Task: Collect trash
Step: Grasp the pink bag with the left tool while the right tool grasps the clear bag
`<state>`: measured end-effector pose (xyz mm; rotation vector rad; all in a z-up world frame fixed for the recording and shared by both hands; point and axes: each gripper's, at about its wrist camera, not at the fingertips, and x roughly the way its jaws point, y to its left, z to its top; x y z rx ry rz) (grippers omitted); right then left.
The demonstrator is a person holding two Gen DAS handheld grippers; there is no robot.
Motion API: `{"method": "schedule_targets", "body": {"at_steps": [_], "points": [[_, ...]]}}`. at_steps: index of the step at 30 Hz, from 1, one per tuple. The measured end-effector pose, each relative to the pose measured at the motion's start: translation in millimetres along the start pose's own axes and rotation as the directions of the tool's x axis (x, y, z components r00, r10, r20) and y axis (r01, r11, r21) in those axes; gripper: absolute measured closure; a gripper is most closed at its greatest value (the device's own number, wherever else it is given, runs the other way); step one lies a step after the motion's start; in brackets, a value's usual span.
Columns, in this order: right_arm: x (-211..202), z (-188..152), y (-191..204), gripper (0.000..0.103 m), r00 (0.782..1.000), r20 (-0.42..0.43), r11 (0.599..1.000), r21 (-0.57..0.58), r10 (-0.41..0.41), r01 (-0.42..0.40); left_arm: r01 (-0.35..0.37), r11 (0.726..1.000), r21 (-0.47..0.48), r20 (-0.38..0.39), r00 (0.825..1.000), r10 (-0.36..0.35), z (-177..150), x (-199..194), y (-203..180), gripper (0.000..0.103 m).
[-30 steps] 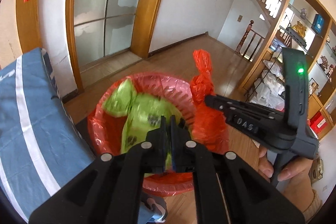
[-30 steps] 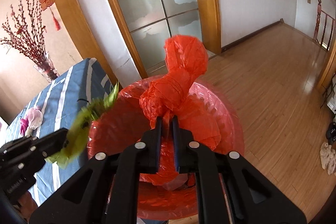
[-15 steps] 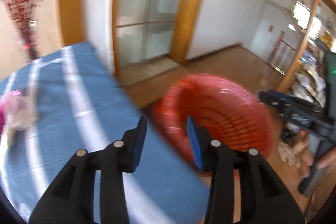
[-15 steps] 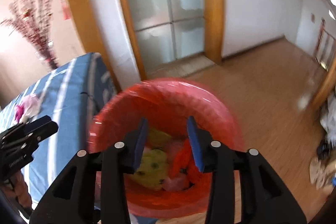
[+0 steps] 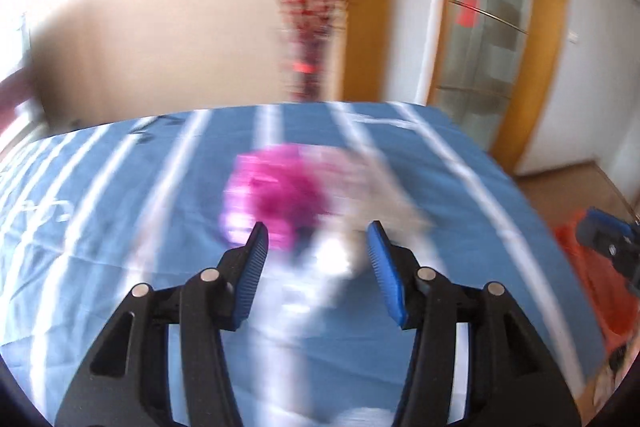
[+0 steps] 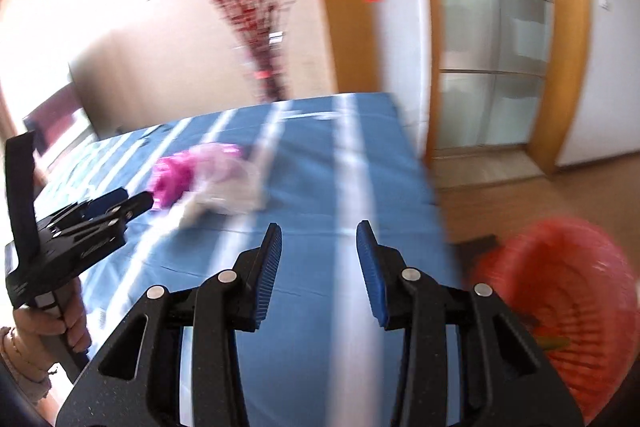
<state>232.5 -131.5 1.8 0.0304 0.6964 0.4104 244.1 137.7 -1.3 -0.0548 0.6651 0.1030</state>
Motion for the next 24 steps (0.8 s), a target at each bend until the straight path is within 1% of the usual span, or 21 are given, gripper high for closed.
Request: {"method": "schedule_targets", "body": {"at_steps": [2, 5, 7, 10, 11, 14, 15, 16, 18, 20, 22, 24], "points": [[18.7, 2.4, 25.0, 0.063, 1.0, -0.018, 1.0, -0.016, 0.023, -0.023, -0.055, 0.998, -0.04, 0.008, 0.998, 0.056, 2.3, 2.7, 31.3, 0.047], [53.4, 2.0, 59.6, 0.063, 0.996, -0.067, 0.998, -0.028, 0.057, -0.059, -0.107, 0.989, -0.103, 0.007, 0.994, 0.108, 3.1, 6.3, 73.1, 0.046], [73.7, 0.5, 78.2, 0.063, 0.993, -0.096, 0.997, -0.033, 0.067, -0.07, -0.135, 0.983, -0.123, 0.007, 0.991, 0.137, 3.1, 7.4, 92.7, 0.046], [103.3, 1.7, 102.8, 0.063, 0.986, -0.145, 0.996, -0.013, 0.086, -0.089, -0.17, 0.976, -0.134, 0.001, 0.985, 0.171, 3.4, 12.5, 110.9, 0.045], [111.1, 2.3, 107.9, 0.063, 0.984, -0.158, 0.996, -0.007, 0.084, -0.087, -0.174, 0.975, -0.139, -0.002, 0.984, 0.176, 3.1, 13.1, 115.1, 0.045], [139.4, 2.2, 120.3, 0.063, 0.978, -0.209, 0.999, -0.02, 0.028, -0.032, -0.179, 0.97, -0.167, -0.016, 0.984, 0.179, 3.6, 20.4, 128.4, 0.042], [144.6, 1.3, 121.7, 0.064, 0.975, -0.222, 1.0, -0.026, 0.011, -0.017, -0.176, 0.969, -0.171, -0.019, 0.984, 0.175, 3.6, 23.3, 130.1, 0.042], [148.6, -1.2, 119.1, 0.075, 0.973, -0.23, 1.0, -0.03, -0.003, -0.004, -0.168, 0.97, -0.175, -0.027, 0.986, 0.166, 4.9, 26.6, 129.9, 0.041], [144.1, -3.5, 110.6, 0.082, 0.976, -0.217, 0.999, -0.038, -0.014, 0.006, -0.144, 0.975, -0.17, -0.031, 0.99, 0.141, 5.9, 30.0, 126.2, 0.038], [134.6, -7.3, 90.5, 0.084, 0.976, -0.215, 0.999, -0.033, -0.045, 0.039, -0.118, 0.982, -0.15, -0.033, 0.993, 0.115, 8.2, 36.9, 114.2, 0.032], [125.0, -11.1, 63.1, 0.085, 0.975, -0.201, 0.996, -0.011, -0.091, 0.09, -0.081, 0.988, -0.135, -0.043, 0.996, 0.076, 11.8, 46.8, 99.6, 0.03], [112.9, -13.3, 36.8, 0.086, 0.974, -0.194, 0.992, 0.019, -0.119, 0.125, -0.045, 0.992, -0.115, -0.061, 0.997, 0.038, 17.1, 60.3, 78.1, 0.028]]}}
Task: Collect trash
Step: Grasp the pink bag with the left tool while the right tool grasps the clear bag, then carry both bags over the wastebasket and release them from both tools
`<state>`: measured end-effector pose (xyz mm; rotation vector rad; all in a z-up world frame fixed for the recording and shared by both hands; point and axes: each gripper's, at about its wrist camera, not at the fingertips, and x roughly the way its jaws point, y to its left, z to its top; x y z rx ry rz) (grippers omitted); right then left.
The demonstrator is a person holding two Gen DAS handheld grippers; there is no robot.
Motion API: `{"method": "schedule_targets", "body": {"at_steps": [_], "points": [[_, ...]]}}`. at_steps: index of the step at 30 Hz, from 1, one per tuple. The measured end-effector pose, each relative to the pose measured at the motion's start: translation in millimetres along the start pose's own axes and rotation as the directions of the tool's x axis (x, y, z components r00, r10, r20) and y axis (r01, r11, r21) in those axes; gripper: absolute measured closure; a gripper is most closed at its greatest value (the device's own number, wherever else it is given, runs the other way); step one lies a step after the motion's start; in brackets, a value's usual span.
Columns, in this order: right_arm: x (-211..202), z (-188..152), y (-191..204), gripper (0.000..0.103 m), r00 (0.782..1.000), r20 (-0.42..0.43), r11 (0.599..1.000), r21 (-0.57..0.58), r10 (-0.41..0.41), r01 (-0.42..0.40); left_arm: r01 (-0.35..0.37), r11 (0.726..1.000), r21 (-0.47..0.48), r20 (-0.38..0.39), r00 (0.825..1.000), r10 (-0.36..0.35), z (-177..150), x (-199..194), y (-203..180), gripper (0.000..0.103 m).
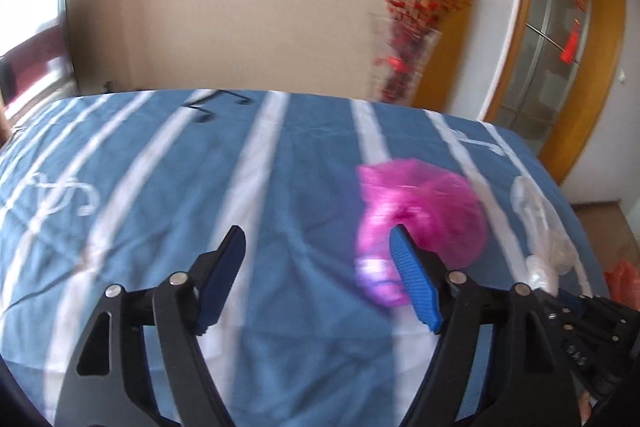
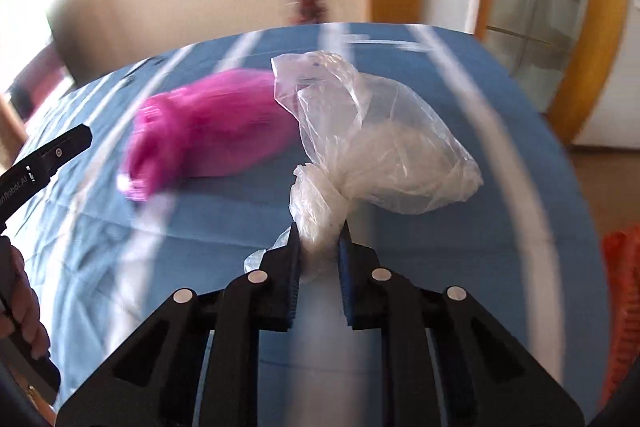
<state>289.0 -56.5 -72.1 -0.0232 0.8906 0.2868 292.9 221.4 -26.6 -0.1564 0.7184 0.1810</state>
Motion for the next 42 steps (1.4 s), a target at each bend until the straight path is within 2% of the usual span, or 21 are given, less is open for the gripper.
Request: {"method": "schedule_targets", "body": {"at_steps": [2, 5, 7, 9, 10, 11, 13, 19, 26, 31, 42], "points": [[-8.4, -1.3, -22.5, 0.086, 1.0, 0.005, 1.0, 0.024, -0.015, 0.015, 0.011, 1.0, 0.022, -0.016, 1.0, -0.011, 2.8, 10.3, -16.6, 0.025], [-26.6, -6.1, -52.5, 0.086, 0.999, 0.019, 0.998, 0.042, -0.044, 0.043, -0.02, 0.996, 0.083, -0.043, 0.999, 0.024, 6.4, 29.9, -40.2, 0.018], [-37.6, -9.6, -66.1, 0.086, 0.998, 0.026, 0.998, 0.045, -0.054, 0.053, -0.04, 0.991, 0.128, -0.099, 0.994, 0.053, 6.4, 48.7, -53.5, 0.018], [-47.9, -13.4, -76.8, 0.086, 0.997, 0.034, 0.997, 0.044, -0.065, 0.064, -0.021, 0.988, 0.153, -0.141, 0.989, 0.043, 3.3, 61.0, -59.6, 0.04], [-54.6, -15.8, -83.3, 0.086, 0.996, 0.04, 0.996, 0.043, -0.074, 0.072, -0.006, 0.987, 0.162, -0.167, 0.985, 0.033, 1.0, 67.2, -63.3, 0.058], [-62.4, -19.0, -90.2, 0.086, 0.995, 0.05, 0.996, 0.041, -0.086, 0.084, -0.009, 0.985, 0.17, -0.168, 0.985, 0.038, 0.5, 68.1, -66.3, 0.063], [-72.7, -22.1, -100.5, 0.086, 0.993, 0.063, 0.994, 0.041, -0.1, 0.097, -0.005, 0.985, 0.175, -0.132, 0.991, 0.029, 1.0, 60.4, -71.6, 0.067], [-106.7, -34.1, -138.9, 0.086, 0.982, 0.104, 0.986, 0.078, -0.158, 0.15, 0.027, 0.979, 0.202, -0.076, 0.997, -0.012, -0.8, 21.4, -104.7, 0.067], [-144.6, -51.8, -183.3, 0.086, 0.97, 0.134, 0.972, 0.149, -0.201, 0.181, 0.129, 0.957, 0.261, -0.039, 0.992, -0.123, -11.4, -32.3, -176.2, 0.067], [-164.7, -65.5, -212.4, 0.086, 0.966, 0.141, 0.962, 0.197, -0.217, 0.188, 0.225, 0.924, 0.309, -0.05, 0.974, -0.22, -27.7, -63.5, -233.6, 0.067], [-191.7, -89.8, -251.8, 0.085, 0.953, 0.139, 0.942, 0.246, -0.27, 0.231, 0.397, 0.845, 0.358, -0.116, 0.917, -0.382, -63.7, -100.0, -313.2, 0.067]]}}
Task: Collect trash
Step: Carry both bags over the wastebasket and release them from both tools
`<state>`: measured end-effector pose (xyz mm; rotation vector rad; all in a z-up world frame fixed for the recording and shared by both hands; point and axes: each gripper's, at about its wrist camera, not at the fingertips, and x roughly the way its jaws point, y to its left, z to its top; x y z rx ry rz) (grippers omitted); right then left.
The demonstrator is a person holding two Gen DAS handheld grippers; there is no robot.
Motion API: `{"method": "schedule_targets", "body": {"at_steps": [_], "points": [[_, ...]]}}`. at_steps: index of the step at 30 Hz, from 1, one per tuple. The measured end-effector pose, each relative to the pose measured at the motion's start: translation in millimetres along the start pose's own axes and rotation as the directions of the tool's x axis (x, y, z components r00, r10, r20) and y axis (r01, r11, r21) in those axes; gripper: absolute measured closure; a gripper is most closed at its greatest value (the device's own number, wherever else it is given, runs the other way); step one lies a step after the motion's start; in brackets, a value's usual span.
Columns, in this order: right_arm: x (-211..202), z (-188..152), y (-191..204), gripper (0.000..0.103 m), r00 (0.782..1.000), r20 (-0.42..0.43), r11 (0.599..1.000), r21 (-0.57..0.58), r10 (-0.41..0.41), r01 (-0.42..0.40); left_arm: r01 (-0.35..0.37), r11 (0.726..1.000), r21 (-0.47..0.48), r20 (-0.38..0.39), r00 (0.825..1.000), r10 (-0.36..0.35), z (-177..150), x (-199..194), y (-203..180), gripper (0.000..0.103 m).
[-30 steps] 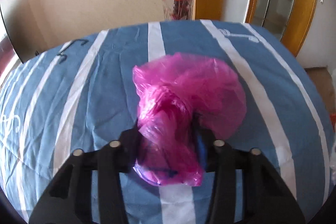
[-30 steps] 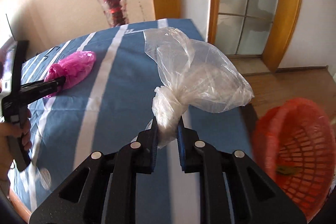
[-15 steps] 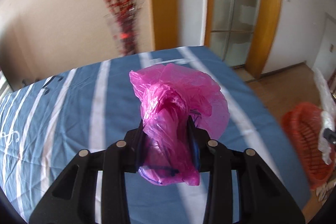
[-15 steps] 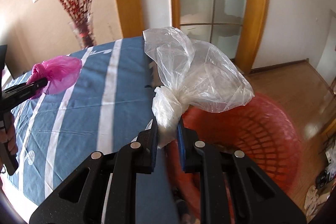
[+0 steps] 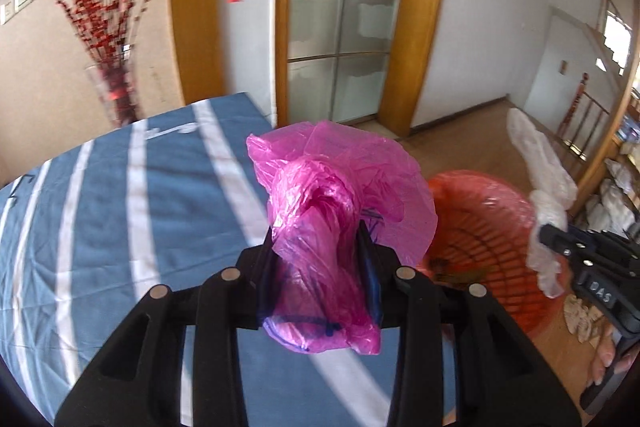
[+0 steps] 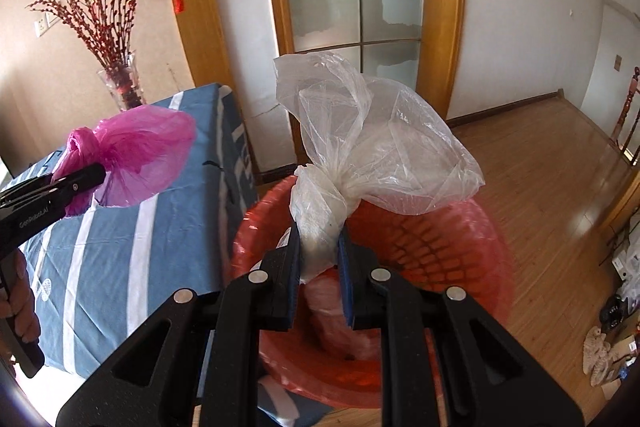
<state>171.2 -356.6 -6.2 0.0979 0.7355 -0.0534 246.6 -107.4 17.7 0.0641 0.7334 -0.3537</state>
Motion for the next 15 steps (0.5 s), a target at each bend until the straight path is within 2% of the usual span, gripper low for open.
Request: {"method": "schedule_targets", "body": {"at_steps": [12, 14, 15], "points": [[-7.3, -7.2, -52.4, 0.085, 1.0, -0.004, 0.996, 0.087, -0.024, 0.024, 0.153, 0.988, 0.036, -0.045, 0.988, -0.151, -4.6, 17.1, -80.2, 0.065], [-6.5, -5.8, -57.8, 0.084, 1.0, -0.002, 0.995, 0.094, -0.018, 0.019, 0.174, 0.984, 0.037, -0.057, 0.984, -0.172, -5.8, 22.0, -91.1, 0.059], [-6.3, -5.4, -60.2, 0.077, 1.0, 0.001, 0.995, 0.097, -0.012, 0.011, 0.181, 0.983, 0.037, -0.063, 0.982, -0.179, -6.5, 24.7, -95.3, 0.055]]}}
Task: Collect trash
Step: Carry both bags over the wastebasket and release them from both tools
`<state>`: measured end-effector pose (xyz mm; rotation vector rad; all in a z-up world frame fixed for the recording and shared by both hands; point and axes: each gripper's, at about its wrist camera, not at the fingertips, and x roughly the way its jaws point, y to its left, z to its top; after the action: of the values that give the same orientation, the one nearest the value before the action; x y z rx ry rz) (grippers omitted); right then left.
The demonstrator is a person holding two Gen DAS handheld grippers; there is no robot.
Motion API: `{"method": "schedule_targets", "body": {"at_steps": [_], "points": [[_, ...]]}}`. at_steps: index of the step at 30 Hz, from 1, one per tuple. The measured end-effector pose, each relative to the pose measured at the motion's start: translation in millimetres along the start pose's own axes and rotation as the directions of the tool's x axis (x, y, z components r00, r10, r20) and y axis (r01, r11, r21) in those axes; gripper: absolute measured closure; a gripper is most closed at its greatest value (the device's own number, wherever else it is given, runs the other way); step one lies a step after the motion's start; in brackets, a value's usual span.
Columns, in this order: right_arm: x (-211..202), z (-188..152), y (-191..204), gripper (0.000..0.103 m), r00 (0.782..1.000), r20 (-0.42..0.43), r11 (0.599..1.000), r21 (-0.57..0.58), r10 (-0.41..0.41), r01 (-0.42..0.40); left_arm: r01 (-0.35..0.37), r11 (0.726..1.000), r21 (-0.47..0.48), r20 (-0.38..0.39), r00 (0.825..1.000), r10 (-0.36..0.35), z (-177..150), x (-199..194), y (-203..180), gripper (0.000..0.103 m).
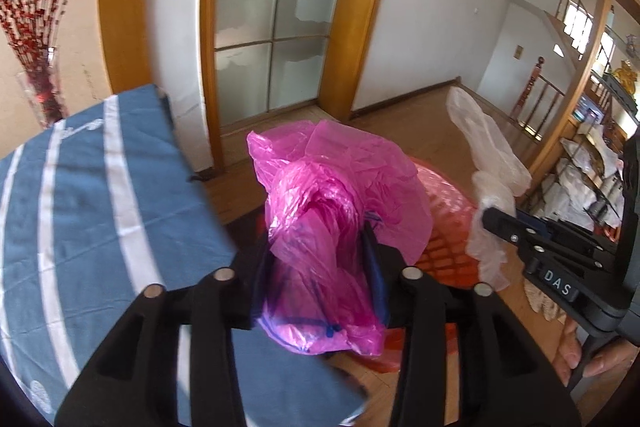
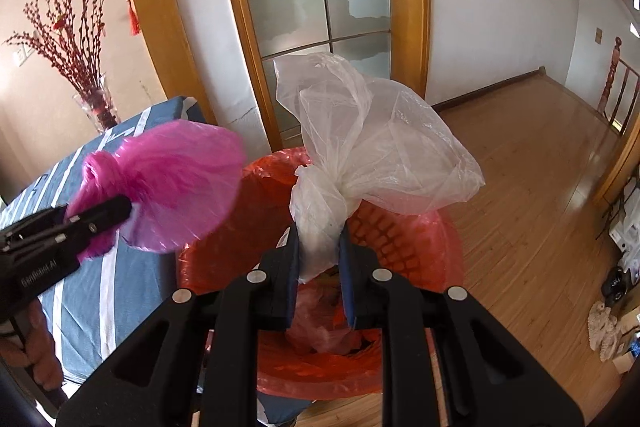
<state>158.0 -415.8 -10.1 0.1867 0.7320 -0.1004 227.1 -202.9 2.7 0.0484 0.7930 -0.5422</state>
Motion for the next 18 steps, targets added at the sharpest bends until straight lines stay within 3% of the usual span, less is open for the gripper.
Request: {"method": "schedule_targets", "body": {"at_steps": [1, 3, 9, 11, 13, 15, 18], "points": [[0.4, 1.4, -3.9, 0.066, 1.0, -0.001, 1.0, 0.003, 0.002, -0.002, 0.005, 1.0, 0.0, -0.006, 1.0, -0.005, -1.2, 4.9, -4.4, 0.053], [0.0, 2.4, -8.4, 0.055, 1.0, 0.006, 1.0, 0.001, -0.003, 0.003, 0.01, 1.0, 0.003, -0.021, 1.0, -0.01, -2.8, 13.9, -9.5, 0.05], [-17.2, -0.6, -23.7, 0.053, 0.999, 0.044, 0.999, 0.036, -0.033, 0.031, 0.009, 0.998, -0.059, -0.051, 0.999, -0.012, -12.1, 24.3, 5.2, 0.039], [-28.6, -6.0, -21.1, 0.04, 0.996, 0.077, 0.999, 0.028, -0.049, 0.047, -0.002, 0.997, -0.077, -0.039, 0.999, -0.001, -16.0, 16.3, 13.3, 0.036], [-49.3, -18.8, -9.8, 0.011, 0.987, 0.144, 0.997, 0.03, -0.074, 0.07, -0.025, 0.997, -0.079, -0.008, 1.0, 0.024, -21.6, 1.2, 20.5, 0.031], [-67.6, -32.8, 3.7, 0.003, 0.976, 0.198, 0.996, 0.035, -0.085, 0.079, -0.075, 0.994, -0.078, 0.058, 0.995, 0.079, -35.0, -27.5, 29.1, 0.022], [-83.2, -48.3, 23.6, 0.002, 0.972, 0.225, 0.997, 0.016, -0.071, 0.069, -0.151, 0.984, -0.095, 0.143, 0.976, 0.163, -60.4, -71.0, 42.4, 0.013]]}}
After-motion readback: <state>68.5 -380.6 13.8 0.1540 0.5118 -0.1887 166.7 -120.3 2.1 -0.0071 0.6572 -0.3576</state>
